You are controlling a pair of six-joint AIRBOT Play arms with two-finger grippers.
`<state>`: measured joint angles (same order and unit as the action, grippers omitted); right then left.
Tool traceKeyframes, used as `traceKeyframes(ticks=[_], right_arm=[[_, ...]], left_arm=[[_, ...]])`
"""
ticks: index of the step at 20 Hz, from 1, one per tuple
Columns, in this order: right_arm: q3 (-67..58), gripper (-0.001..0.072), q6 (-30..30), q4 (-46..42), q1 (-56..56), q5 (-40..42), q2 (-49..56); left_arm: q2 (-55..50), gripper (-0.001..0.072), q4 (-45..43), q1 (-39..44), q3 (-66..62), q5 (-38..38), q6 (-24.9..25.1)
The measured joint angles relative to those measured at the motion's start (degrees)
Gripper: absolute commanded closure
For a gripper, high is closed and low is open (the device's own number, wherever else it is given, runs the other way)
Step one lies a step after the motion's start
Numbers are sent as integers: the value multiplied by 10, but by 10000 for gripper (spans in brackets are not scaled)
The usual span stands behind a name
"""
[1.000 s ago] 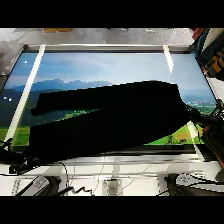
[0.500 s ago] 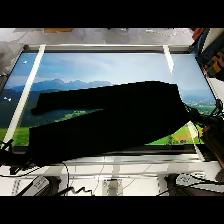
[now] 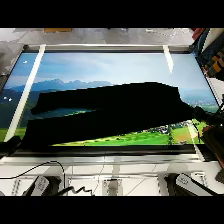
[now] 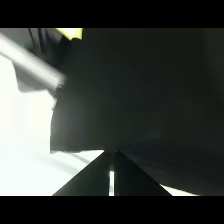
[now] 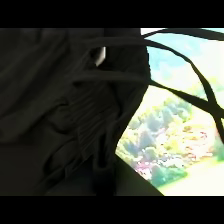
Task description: Fold the clothes and pants, and hang the long-sleeved shirts on hangers.
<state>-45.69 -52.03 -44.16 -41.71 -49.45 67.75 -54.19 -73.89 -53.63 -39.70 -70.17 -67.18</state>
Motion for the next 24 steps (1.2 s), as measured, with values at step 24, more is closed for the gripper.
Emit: traceKeyframes(ticks=[24], right_arm=[[0,691,-308,-335,0,-116,-272]], left_arm=[[-29,702,67,168,-103,218,-93]])
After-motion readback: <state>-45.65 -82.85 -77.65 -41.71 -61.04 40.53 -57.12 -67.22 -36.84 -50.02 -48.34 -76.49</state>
